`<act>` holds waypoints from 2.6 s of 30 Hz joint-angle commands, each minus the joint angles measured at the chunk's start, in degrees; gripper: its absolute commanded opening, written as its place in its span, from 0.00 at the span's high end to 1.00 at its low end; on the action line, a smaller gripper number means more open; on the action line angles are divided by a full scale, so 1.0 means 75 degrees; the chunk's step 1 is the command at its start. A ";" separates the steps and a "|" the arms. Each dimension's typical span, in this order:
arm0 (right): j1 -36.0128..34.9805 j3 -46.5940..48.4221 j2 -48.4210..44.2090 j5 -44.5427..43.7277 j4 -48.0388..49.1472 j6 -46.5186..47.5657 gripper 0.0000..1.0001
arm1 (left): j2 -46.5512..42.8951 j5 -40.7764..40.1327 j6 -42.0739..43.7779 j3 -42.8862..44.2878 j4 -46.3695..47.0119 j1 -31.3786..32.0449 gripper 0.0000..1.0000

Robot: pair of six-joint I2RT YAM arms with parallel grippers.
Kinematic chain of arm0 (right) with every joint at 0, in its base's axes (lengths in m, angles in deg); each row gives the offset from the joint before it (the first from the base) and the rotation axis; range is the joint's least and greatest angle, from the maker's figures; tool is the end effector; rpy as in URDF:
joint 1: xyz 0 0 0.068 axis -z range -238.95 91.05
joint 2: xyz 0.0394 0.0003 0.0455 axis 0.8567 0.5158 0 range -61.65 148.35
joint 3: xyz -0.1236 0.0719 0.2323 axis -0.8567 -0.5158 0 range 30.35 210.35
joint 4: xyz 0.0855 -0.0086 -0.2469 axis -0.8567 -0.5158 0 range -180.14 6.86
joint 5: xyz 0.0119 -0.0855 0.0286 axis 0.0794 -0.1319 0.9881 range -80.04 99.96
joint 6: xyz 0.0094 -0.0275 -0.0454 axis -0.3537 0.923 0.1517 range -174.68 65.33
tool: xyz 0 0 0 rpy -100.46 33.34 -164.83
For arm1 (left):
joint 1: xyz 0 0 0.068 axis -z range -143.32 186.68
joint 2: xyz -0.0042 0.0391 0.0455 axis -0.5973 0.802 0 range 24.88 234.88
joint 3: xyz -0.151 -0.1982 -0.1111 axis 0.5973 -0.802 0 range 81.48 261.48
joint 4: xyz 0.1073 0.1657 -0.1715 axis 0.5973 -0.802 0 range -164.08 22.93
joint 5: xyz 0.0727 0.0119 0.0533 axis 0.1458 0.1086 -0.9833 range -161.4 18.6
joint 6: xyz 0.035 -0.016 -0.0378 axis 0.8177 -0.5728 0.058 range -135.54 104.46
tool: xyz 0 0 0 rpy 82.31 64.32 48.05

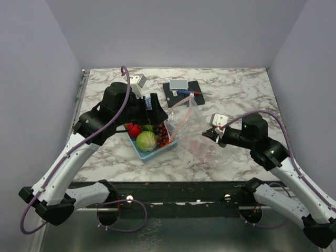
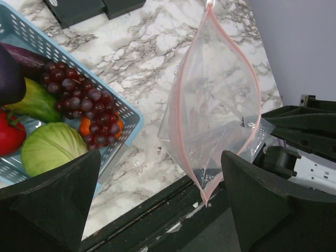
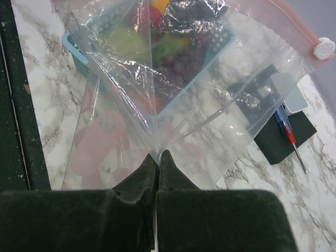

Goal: Place the food in the zip-top bag and seal the zipper
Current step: Open the zipper of the food storage bag at the center of the board.

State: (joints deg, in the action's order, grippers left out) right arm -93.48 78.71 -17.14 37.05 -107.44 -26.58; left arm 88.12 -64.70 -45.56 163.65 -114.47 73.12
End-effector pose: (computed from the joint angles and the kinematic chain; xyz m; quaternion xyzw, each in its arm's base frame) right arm 0.1319 0.1104 0.3380 -0.5291 0.6129 0.2231 0.5428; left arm 0.1661 -0.1278 0.4334 0.0779 0.8548 -0.3219 0.3997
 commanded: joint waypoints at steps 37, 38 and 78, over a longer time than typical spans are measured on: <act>-0.1294 0.0503 0.0714 -0.0720 0.0475 0.0333 0.99 | 0.0324 0.0803 -0.0358 -0.1054 0.0536 -0.0019 0.66; -0.1334 0.0502 0.0715 -0.0762 0.0484 0.0316 0.99 | 0.0322 0.0790 -0.0357 -0.1061 0.0546 -0.0020 0.67; -0.1479 0.3841 0.1939 -0.2569 -0.1297 -0.4100 0.30 | -0.0222 0.0035 -0.0342 -0.0600 0.0588 -0.0020 1.00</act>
State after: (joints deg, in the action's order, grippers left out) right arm -104.27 101.53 -4.96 20.73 -111.88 -49.59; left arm 86.70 -63.10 -47.85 157.07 -110.84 73.12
